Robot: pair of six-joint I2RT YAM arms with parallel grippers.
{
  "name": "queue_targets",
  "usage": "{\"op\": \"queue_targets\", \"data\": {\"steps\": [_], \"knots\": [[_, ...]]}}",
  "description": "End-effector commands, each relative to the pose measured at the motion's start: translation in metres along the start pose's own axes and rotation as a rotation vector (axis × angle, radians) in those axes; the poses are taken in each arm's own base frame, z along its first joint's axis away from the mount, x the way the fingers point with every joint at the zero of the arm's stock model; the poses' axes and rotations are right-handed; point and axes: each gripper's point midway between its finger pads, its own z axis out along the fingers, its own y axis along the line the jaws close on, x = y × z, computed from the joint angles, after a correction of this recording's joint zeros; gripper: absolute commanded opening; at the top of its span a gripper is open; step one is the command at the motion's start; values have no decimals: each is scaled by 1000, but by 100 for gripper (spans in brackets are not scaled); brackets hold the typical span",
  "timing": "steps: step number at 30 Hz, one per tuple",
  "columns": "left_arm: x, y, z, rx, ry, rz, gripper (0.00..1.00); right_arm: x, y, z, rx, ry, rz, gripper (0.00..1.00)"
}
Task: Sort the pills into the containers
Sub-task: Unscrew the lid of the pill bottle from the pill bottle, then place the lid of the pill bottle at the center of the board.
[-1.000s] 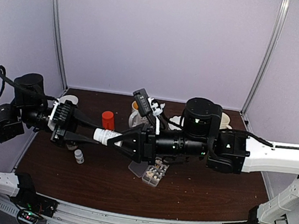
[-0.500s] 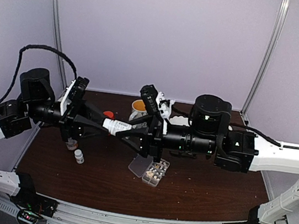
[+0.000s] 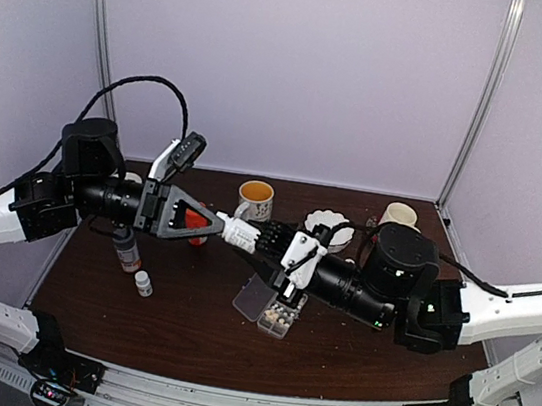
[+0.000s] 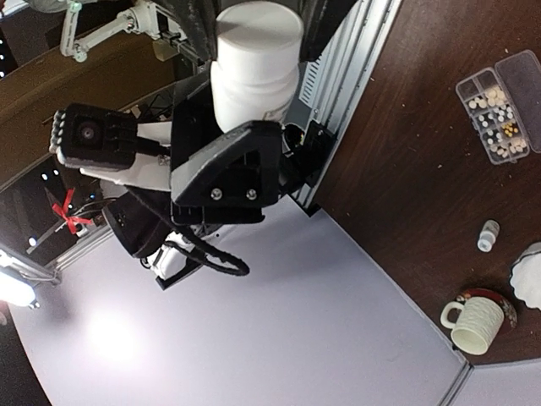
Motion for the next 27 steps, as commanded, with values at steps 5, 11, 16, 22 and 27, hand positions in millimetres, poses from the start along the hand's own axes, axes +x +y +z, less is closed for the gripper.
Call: {"op": "queue_targets", "data": {"steps": [5, 11, 16, 22, 27], "knots": [[-27, -20, -4, 89, -98, -168, 0, -3, -24, -34, 215, -28, -218, 0], [-29, -10, -5, -22, -83, -105, 0, -4, -32, -44, 234, -37, -81, 0], [-27, 13, -16, -192, -92, -37, 0, 3, -30, -59, 214, -87, 103, 0], [-9, 68, -39, -508, -40, 60, 0, 22, -24, -70, 143, -146, 371, 0], [20, 116, -51, -683, 44, 105, 0, 54, -11, -68, 93, -93, 589, 0]]}}
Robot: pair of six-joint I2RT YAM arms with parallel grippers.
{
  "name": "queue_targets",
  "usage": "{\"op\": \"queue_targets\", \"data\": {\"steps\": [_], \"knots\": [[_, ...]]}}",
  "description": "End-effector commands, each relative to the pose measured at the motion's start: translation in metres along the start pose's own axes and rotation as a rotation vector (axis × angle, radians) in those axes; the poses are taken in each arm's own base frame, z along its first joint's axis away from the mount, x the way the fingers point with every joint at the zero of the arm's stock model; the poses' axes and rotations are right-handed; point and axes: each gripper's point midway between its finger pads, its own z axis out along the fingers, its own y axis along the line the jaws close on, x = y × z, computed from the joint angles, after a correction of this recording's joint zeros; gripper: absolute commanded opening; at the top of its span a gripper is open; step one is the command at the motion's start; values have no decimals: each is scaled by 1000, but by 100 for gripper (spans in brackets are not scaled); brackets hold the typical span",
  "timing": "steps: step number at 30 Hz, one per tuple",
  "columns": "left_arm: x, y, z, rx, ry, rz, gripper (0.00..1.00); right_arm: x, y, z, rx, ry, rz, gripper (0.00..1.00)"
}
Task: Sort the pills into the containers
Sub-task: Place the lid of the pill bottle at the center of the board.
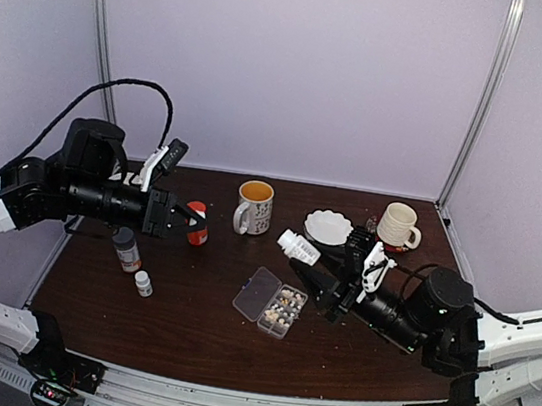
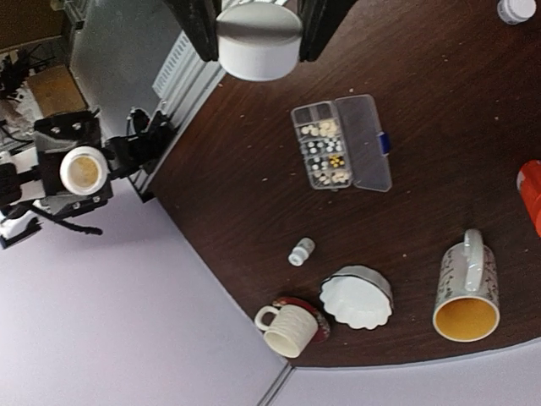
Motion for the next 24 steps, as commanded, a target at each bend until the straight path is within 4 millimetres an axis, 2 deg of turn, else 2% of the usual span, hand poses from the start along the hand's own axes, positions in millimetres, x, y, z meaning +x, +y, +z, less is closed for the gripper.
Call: {"op": "queue_targets", "data": {"steps": [1, 8, 11, 15, 24], "knots": [[27, 56, 8, -220, 55, 107, 0, 20, 5, -6, -49, 7, 296, 0], [58, 124, 32, -436, 77, 132, 0, 74, 10, -21, -49, 80, 494, 0], [65, 146, 39, -516, 77, 126, 0, 95, 11, -29, -34, 113, 539, 0], [76, 174, 43, -648, 129, 117, 0, 113, 4, -40, 13, 106, 594, 0], [110, 210, 71, -756, 294, 89, 0, 141, 1, -43, 71, 209, 586, 0]]}}
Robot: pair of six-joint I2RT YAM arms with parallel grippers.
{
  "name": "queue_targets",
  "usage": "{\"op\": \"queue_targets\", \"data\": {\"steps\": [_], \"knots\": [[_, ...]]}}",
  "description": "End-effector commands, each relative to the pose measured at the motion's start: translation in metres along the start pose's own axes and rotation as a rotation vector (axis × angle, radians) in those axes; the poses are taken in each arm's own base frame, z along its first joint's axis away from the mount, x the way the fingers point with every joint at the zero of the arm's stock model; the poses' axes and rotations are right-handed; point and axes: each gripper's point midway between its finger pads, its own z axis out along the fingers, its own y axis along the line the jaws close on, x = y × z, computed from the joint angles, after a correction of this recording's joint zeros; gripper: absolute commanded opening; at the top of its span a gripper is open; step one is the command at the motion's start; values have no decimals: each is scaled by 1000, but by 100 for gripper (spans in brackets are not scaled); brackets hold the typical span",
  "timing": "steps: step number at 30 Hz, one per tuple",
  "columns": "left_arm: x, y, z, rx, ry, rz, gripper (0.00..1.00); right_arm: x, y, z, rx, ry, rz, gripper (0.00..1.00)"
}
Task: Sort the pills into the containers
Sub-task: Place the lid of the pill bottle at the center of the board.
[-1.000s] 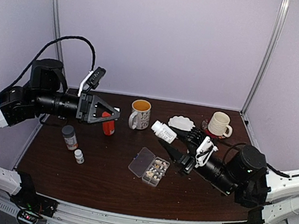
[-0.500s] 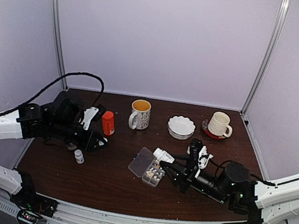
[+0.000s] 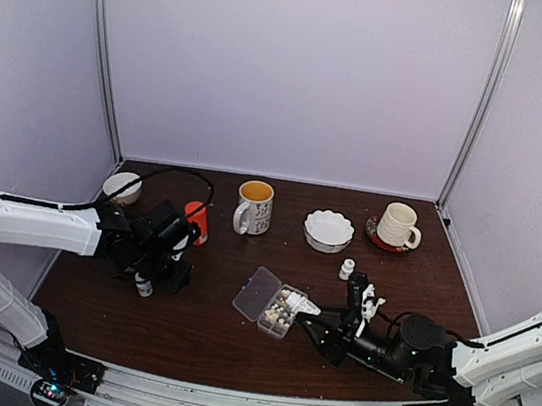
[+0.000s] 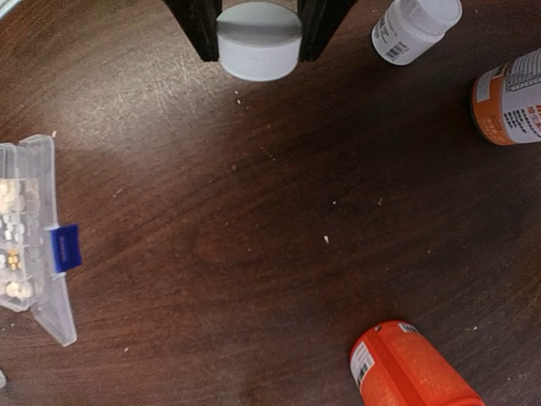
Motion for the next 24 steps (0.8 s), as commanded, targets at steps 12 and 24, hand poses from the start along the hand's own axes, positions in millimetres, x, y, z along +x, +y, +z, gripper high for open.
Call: {"op": "queue_targets", "data": {"steps": [12, 24], "knots": [[-9, -14, 46, -17, 56, -12, 0, 24, -39, 15, 18, 69, 160, 0], [-14, -22, 33, 39, 37, -8, 31, 42, -32, 29, -112, 83, 240, 0]]}}
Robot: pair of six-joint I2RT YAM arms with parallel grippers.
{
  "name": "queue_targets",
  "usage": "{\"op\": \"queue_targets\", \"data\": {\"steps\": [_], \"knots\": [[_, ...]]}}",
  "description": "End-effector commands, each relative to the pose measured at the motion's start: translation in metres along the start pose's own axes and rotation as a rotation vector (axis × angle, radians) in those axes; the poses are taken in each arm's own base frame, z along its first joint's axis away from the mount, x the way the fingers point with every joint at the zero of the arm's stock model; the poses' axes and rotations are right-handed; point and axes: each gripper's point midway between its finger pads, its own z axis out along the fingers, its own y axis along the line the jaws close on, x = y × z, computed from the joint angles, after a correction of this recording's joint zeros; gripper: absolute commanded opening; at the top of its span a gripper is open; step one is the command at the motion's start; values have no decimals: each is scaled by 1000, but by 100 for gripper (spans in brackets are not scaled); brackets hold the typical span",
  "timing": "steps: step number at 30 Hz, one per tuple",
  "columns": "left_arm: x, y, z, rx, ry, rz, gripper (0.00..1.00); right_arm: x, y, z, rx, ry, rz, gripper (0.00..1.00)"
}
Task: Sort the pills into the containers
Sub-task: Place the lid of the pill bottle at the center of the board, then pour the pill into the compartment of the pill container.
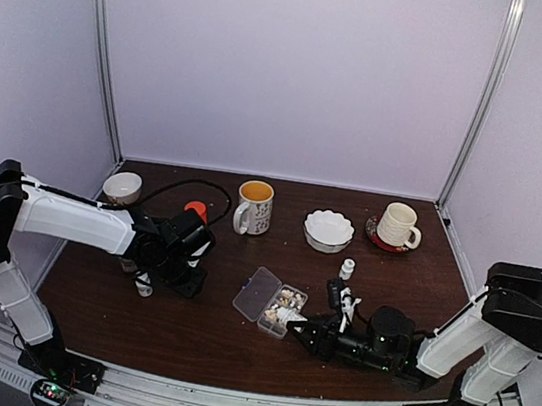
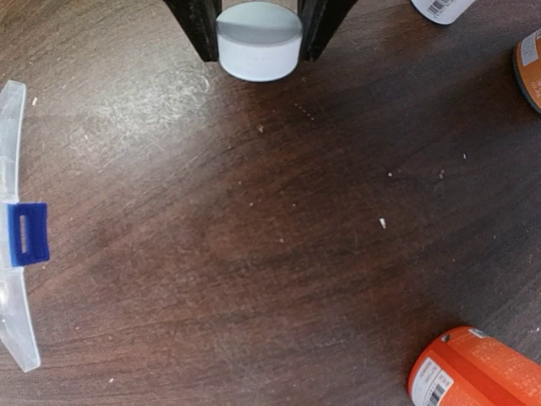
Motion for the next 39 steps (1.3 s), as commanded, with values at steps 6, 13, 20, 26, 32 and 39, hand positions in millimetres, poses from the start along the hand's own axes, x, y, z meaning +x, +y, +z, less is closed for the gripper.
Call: {"op": "queue_targets", "data": {"steps": [6, 13, 20, 26, 32, 39], "knots": [[-18, -8, -23, 61, -77, -8, 63, -15, 23, 4, -114, -42, 9, 0], [-26, -20, -33, 126, -99, 6, 85, -8, 16, 6, -80, -9, 9, 0], [-42, -61, -40, 364, -168, -11, 97, 0, 11, 13, -53, 44, 11, 0], [-60, -93, -39, 499, -158, -12, 84, 7, 8, 18, -40, 87, 17, 0], [-62, -111, -33, 578, -120, -24, 84, 10, 3, 19, -6, 112, 18, 0], [-59, -113, -18, 568, -70, -48, 80, 13, -3, 24, 48, 164, 14, 0]]}}
